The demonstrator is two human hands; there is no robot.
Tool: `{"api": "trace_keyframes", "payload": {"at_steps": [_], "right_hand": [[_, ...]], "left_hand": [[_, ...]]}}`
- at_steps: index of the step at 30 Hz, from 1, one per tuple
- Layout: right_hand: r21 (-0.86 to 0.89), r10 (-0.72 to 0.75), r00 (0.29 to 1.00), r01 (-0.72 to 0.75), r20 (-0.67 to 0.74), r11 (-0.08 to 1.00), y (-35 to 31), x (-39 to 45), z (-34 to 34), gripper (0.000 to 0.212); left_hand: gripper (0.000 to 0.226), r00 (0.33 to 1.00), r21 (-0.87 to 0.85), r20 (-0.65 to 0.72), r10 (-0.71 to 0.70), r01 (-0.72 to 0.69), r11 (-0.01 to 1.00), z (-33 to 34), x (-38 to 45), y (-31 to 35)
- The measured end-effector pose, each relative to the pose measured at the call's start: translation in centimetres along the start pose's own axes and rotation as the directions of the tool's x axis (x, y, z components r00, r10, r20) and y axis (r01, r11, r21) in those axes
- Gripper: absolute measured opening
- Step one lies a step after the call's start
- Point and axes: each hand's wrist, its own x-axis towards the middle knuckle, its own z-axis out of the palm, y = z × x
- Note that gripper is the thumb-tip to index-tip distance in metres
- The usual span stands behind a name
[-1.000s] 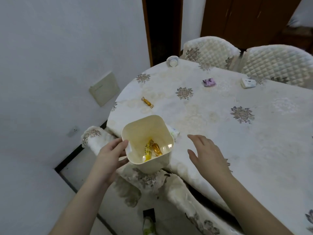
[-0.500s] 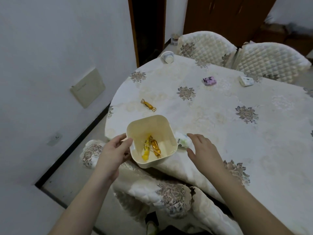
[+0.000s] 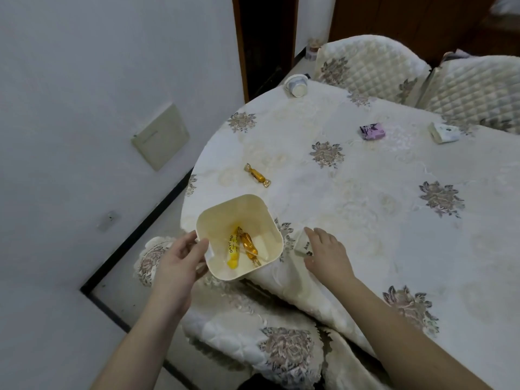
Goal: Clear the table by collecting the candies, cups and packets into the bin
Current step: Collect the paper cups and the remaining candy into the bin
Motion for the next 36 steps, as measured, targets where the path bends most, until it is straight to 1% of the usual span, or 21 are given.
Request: {"api": "trace_keyframes", "payload": {"at_steps": [5,8,10,12,14,18,21,24,26,28,30,31,33,36], "right_hand": [[-0.02,0.009,1.0,-0.009,0.014,1.0,1.7,1.4,1.7,0.07],[0.023,0.0,1.0,-0.001,0.017,1.0,2.5,2.0,2.0,0.073],[0.087,0.001,1.0,-0.003,0.021,0.996,2.4,2.3,1.6,0.073],[0.226,0.012,1.0,-0.011,-0.002,0.974,1.8,2.5,0.6,0.072],[0.359,-0.002,0.998,0.022,-0.057,0.933,1.0,2.4,-1.0,0.071],[0.52,-0.05,0.981,0.143,-0.19,0.842,-1.1,1.6,-5.7,0.065],[0.579,-0.074,0.952,0.24,-0.296,0.779,-2.9,-0.1,-9.4,0.064],[0.601,-0.055,0.913,0.31,-0.405,0.737,-4.8,-2.3,-11.6,0.064],[0.541,-0.108,0.886,0.367,-0.451,0.757,-6.2,-3.5,-12.4,0.066],[0.355,-0.23,0.86,0.412,-0.455,0.839,-7.7,-4.2,-12.5,0.068],[0.172,-0.348,0.848,0.442,-0.399,0.88,-9.2,-4.7,-12.2,0.071],[0.118,-0.378,0.852,0.444,-0.363,0.888,-10.0,-4.9,-12.1,0.072],[0.054,-0.4,0.86,0.438,-0.318,0.897,-11.3,-4.9,-11.8,0.074],[-0.002,-0.404,0.863,0.424,-0.305,0.906,-12.7,-4.6,-11.9,0.077]], "left_hand": [[0.023,0.999,0.037,-0.038,-0.009,0.011,0.999,-0.5,-0.1,-0.4],[0.025,0.997,0.021,-0.068,-0.025,0.026,0.999,-0.3,-0.3,-1.0],[0.024,0.997,0.015,-0.073,-0.03,0.031,0.999,-0.3,-0.4,-1.3],[0.025,0.997,0.017,-0.075,-0.028,0.029,0.999,-0.3,-0.5,-1.6],[0.026,0.997,0.021,-0.072,-0.025,0.027,0.999,-0.4,-0.5,-1.8],[0.026,0.998,0.051,-0.058,-0.009,0.012,0.999,-0.4,-0.3,-1.8],[0.023,0.999,0.046,-0.038,0.015,-0.014,0.999,-0.3,-0.1,-1.5],[0.028,0.999,0.059,-0.016,0.036,-0.035,0.998,-0.6,0.1,-1.2],[0.033,0.998,0.057,-0.007,0.054,-0.054,0.997,-1.0,0.4,-1.1],[0.036,0.998,0.063,0.011,0.062,-0.062,0.996,-1.4,0.7,-1.1],[0.036,0.997,0.051,0.025,0.07,-0.072,0.996,-1.8,1.0,-1.0],[0.035,0.997,0.043,0.026,0.076,-0.077,0.996,-1.9,1.1,-0.9],[0.029,0.996,0.02,0.027,0.081,-0.082,0.996,-2.1,1.3,-0.7],[0.022,0.997,0.009,0.038,0.07,-0.07,0.997,-2.6,1.6,-0.2]]}}
